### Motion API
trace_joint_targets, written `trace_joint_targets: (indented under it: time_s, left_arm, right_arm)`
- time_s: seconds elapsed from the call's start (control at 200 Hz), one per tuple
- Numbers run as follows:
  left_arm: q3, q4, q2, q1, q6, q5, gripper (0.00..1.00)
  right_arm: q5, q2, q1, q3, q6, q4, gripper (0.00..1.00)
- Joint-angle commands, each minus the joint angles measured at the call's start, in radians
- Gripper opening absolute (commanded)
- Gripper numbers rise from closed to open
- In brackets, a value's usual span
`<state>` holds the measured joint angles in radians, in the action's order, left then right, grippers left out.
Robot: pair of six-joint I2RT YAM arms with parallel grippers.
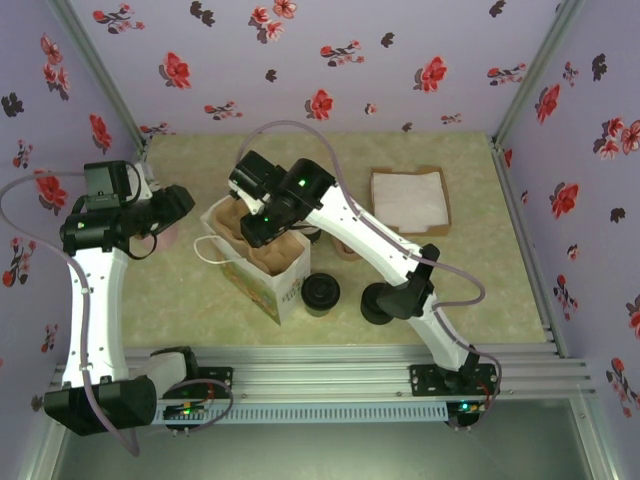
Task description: Pack the takeout coffee
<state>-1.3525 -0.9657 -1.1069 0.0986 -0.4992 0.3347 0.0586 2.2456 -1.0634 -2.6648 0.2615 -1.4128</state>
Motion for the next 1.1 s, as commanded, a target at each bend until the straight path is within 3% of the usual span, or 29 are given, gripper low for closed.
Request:
trace_joint_targets:
  time_s: [0.0,1.095]
  left_arm:
    - [0.007,0.012,0.005,0.007,0.002,0.020,0.52]
    - [0.027,0.022,0.009,0.007,0.002,0.021,0.51]
  right_arm:
    - [-0.022,0.029,-0.011,-0.035,-0.013,-0.018,0.35]
    - [-0.066,0.117,-0.030,-0.035,-0.008,-0.047,0.35]
